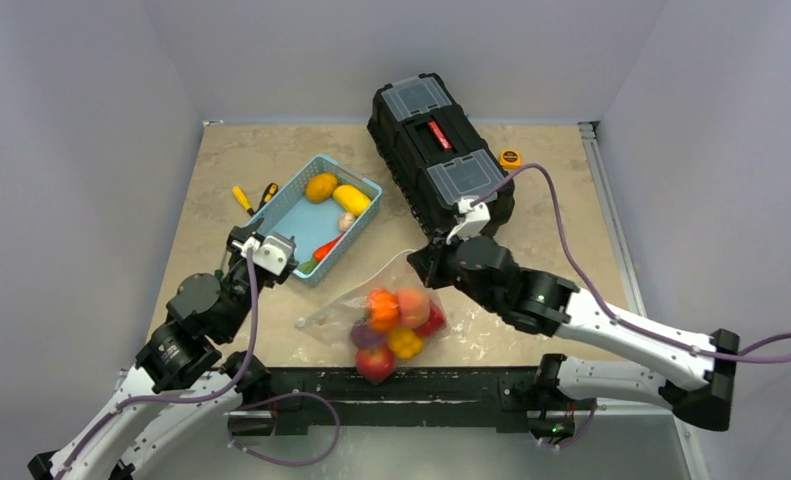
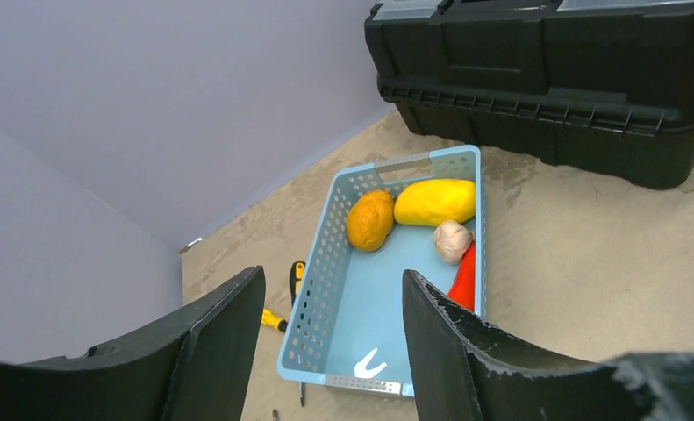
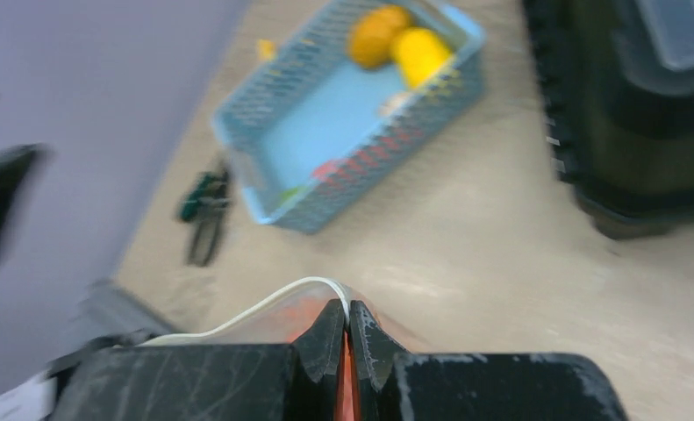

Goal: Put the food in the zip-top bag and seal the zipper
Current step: Place the zipper food storage bag at the center of the board.

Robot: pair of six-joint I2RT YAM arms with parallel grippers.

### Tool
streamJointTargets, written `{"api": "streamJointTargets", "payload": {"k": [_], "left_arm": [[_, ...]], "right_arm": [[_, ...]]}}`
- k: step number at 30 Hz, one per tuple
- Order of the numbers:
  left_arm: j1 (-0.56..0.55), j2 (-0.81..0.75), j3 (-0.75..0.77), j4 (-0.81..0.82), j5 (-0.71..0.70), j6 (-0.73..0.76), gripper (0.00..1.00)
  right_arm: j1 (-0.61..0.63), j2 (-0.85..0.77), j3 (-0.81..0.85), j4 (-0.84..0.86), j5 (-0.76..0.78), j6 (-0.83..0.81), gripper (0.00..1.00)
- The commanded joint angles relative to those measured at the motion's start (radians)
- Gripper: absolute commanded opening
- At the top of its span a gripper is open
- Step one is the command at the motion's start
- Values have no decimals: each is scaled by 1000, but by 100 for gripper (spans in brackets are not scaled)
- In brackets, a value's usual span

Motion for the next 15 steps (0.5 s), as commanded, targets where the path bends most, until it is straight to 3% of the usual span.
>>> {"api": "streamJointTargets", "payload": {"k": [1,7,13,15], "left_arm": [[5,-10,-1,46,27,-5,57],[4,-19,0,33,40,-9,60],[5,-37,5,23,64,-35,69],[5,-40,10,22,60,-46,73]], "right_arm": [[-42,120,-10,-124,311,68,0],[-107,179,-76,-194,355,70,0],[-164,104,-206,-226,284,170,0],[-185,80,-235,-189,234,165,8]]}}
